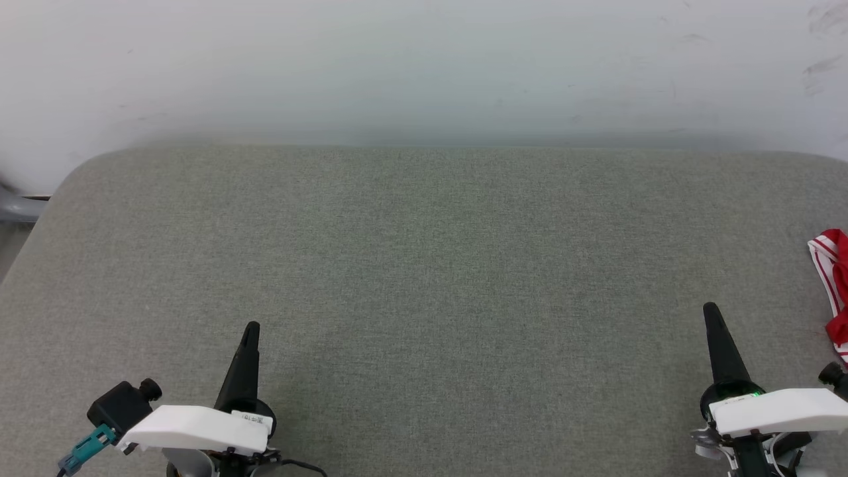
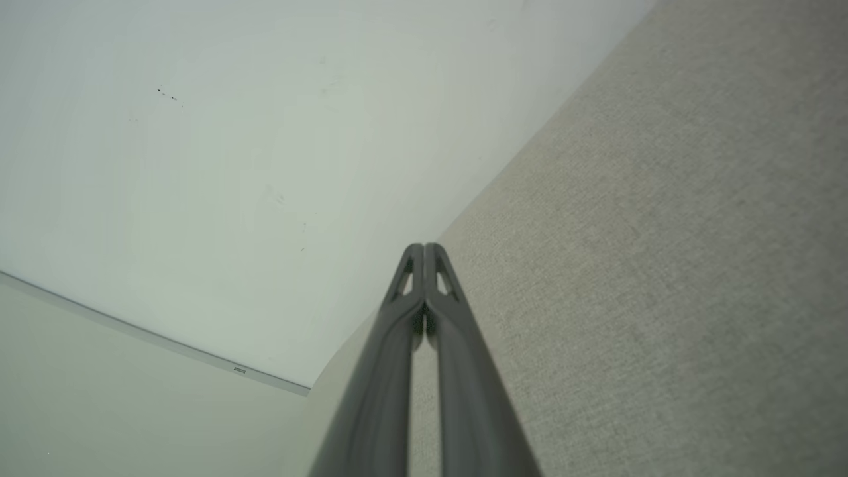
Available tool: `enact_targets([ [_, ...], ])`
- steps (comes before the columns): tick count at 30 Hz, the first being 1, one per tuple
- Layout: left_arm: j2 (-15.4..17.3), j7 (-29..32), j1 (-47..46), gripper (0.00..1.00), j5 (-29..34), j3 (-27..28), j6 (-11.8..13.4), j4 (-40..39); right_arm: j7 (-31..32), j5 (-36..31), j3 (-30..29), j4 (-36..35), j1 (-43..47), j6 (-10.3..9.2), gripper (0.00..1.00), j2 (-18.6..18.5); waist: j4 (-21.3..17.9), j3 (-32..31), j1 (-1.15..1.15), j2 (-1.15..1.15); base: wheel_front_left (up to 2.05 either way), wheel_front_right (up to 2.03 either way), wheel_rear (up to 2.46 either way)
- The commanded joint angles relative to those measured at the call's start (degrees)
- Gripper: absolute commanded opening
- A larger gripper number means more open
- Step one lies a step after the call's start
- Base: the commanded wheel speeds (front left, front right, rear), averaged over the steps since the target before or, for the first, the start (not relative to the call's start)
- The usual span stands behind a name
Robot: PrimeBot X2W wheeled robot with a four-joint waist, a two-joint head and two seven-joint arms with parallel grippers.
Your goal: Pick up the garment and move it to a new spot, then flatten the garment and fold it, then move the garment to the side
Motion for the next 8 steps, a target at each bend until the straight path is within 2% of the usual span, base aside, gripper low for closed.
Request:
enact_targets([
  [1, 0.4, 0.6, -1.5, 0.00, -2.2, 0.5, -0.2, -0.2, 0.5, 2.1, -0.2, -0.2, -1.4, 0.00, 0.00, -0.2, -0.1, -0.1, -0.01, 0.00, 0.00, 0.00, 0.00],
  [8, 0.4, 1.7, -1.8, 0.00, -6.7, 1.0, -0.1, 0.3, 1.7, 6.5, -0.4, 0.3, -1.7, 0.00, 0.00, -0.2, -0.3, -0.3, -0.01, 0.00, 0.00, 0.00, 0.00],
])
